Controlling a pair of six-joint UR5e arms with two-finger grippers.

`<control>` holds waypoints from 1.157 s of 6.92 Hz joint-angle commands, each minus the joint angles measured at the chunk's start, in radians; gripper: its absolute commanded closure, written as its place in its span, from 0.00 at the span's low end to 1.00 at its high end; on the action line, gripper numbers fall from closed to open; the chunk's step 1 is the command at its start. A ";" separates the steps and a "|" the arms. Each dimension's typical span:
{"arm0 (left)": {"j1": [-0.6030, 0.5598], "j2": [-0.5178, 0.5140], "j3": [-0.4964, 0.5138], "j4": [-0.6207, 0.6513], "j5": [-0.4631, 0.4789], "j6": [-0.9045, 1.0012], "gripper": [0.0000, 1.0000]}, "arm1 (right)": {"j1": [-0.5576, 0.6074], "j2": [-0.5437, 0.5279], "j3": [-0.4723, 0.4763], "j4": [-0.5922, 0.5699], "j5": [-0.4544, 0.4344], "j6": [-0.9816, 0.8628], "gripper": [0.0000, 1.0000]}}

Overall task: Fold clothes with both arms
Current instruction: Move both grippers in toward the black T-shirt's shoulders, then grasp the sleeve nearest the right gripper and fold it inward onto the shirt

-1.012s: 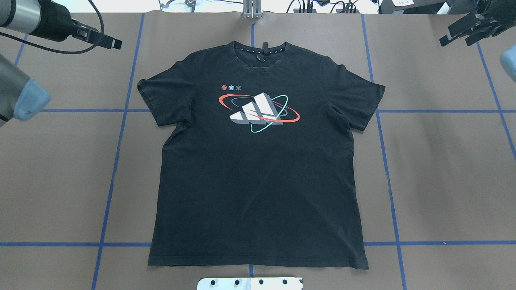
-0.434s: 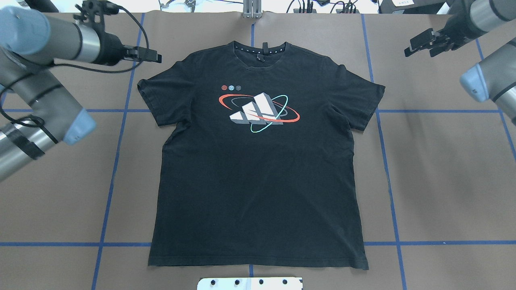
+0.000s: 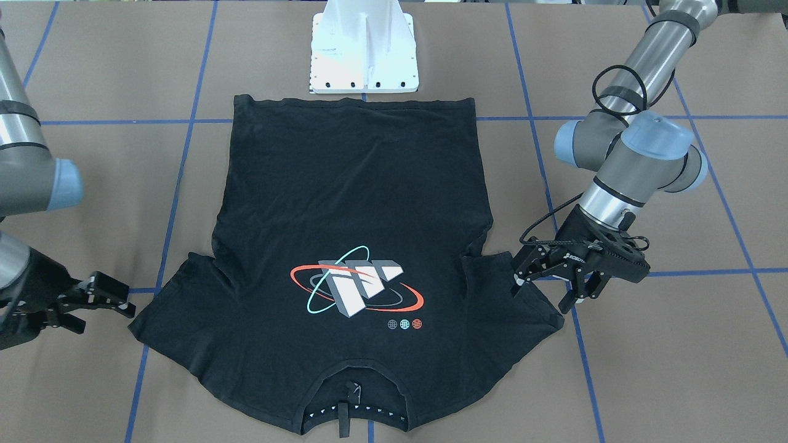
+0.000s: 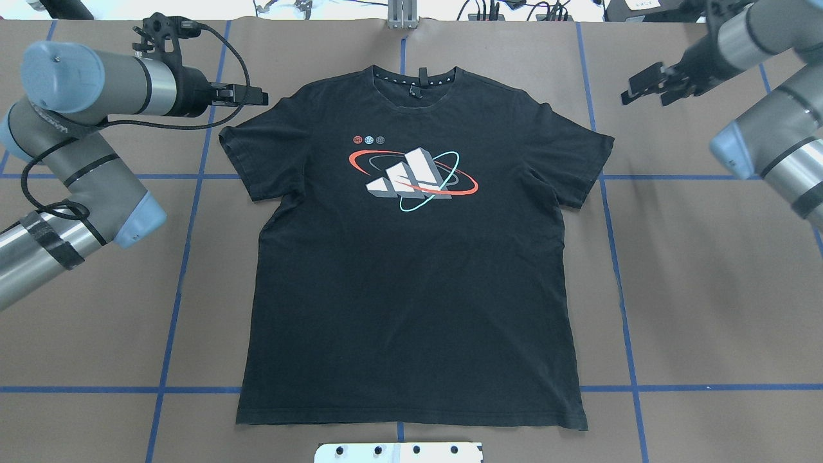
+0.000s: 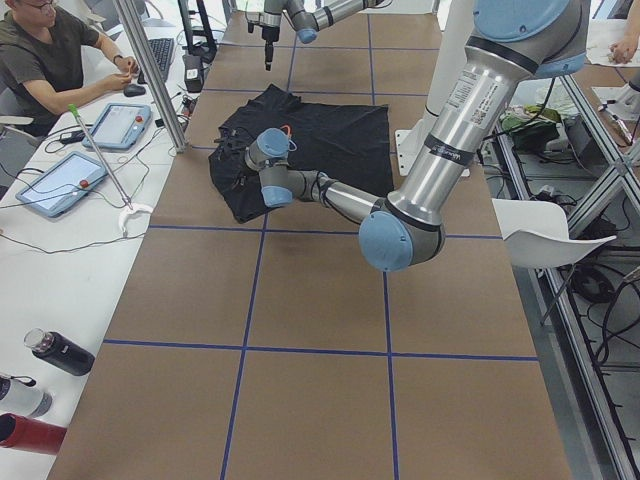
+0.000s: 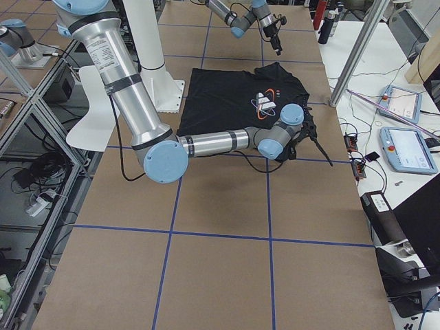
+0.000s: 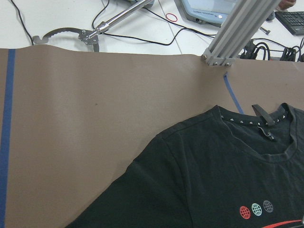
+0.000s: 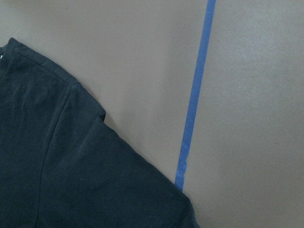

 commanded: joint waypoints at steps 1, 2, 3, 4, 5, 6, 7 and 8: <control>0.002 -0.007 0.034 -0.031 0.016 -0.002 0.01 | -0.039 0.013 -0.050 0.018 -0.062 0.011 0.12; 0.002 -0.007 0.034 -0.031 0.016 0.000 0.01 | -0.051 0.013 -0.063 0.018 -0.081 0.011 0.12; 0.002 -0.007 0.034 -0.031 0.016 0.006 0.01 | -0.053 0.013 -0.078 0.015 -0.081 0.011 0.15; 0.001 -0.005 0.033 -0.031 0.016 0.009 0.01 | -0.062 0.014 -0.098 0.015 -0.082 0.011 0.16; 0.001 -0.007 0.030 -0.031 0.016 0.009 0.01 | -0.065 0.016 -0.098 0.009 -0.082 0.011 0.19; 0.001 -0.007 0.030 -0.033 0.016 0.009 0.01 | -0.072 0.016 -0.101 0.009 -0.086 0.011 0.27; -0.001 -0.007 0.028 -0.033 0.016 0.011 0.01 | -0.073 0.016 -0.103 0.009 -0.086 0.014 0.36; -0.002 -0.007 0.028 -0.036 0.016 0.011 0.01 | -0.074 0.016 -0.103 0.009 -0.086 0.014 0.61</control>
